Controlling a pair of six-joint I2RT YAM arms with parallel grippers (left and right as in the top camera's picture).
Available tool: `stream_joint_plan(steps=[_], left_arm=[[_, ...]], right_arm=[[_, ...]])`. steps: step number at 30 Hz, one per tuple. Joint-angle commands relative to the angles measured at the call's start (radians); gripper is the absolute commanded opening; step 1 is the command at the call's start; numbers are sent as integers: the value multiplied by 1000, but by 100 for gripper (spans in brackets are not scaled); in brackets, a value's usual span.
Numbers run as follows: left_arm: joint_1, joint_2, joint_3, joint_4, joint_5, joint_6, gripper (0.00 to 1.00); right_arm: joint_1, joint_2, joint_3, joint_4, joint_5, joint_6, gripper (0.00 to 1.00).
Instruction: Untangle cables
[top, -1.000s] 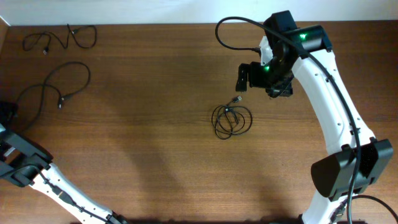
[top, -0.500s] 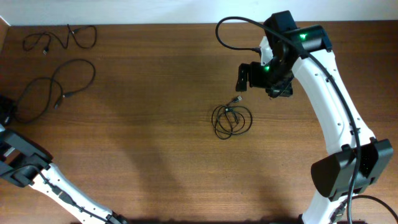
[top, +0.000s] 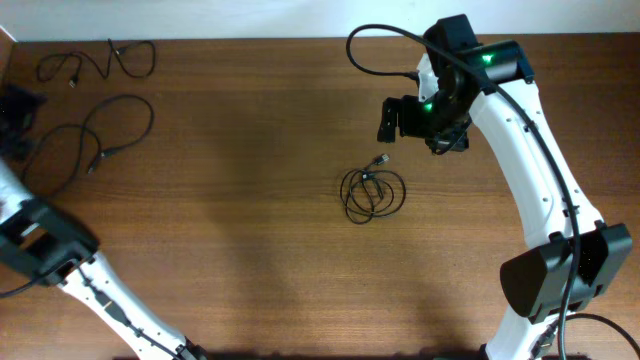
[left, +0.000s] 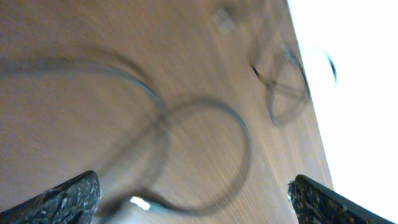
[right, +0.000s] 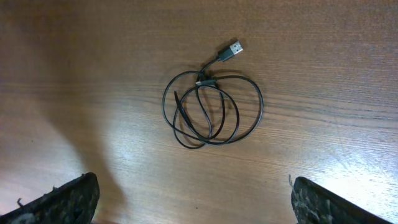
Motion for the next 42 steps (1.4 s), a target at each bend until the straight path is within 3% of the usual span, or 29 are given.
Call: stream_joint_plan(steps=[1,5,9,13,15,18,24,29,33,35,36,37,38,40,42], left_arm=[[-172,-30,15,-61,49,66,99],[-362,-43,15,-171,-26,124,99],[-450,-167,15,-327,-34,236,98],[-576,-298,15,-436,-30,306,100],[-704,-320,15,-486,-34,372,100],[-800,-322,15,-539,-89,372,100],[-860,-432,-7,-542,-134,382,99],[-946,-717,-380,-525,-134,406,99],[-1063,-764,-698,-245,-134,453,99],[-1099,-747,-810,-116,-79,440,99],[-1114,-736,-867,-40,-8,366,100],[-1126,-726,-913,19,43,264,86],[-1142,-715,-959,77,53,143,84],[-1183,-689,-1035,188,54,-37,99],[-1225,-663,-1063,213,53,-203,99]], right_arm=[[6,2,-3,-14,-6,11,98],[-16,-1,15,-92,-5,10,98],[-169,-1,163,-229,-5,10,98],[-298,0,181,-262,-5,10,98],[-310,0,180,-293,0,10,98],[-308,-1,180,-295,-2,10,98],[-302,-1,180,-296,-6,-3,98],[-275,-1,180,-295,-1,-28,98],[-276,0,180,-256,4,-28,98],[-278,0,180,-256,47,-28,98],[-283,0,180,-254,65,-27,98],[-291,0,180,-248,66,-27,98],[-301,0,181,-241,66,-25,98],[-344,0,181,-224,66,-24,98],[-385,0,181,-220,66,-24,98]])
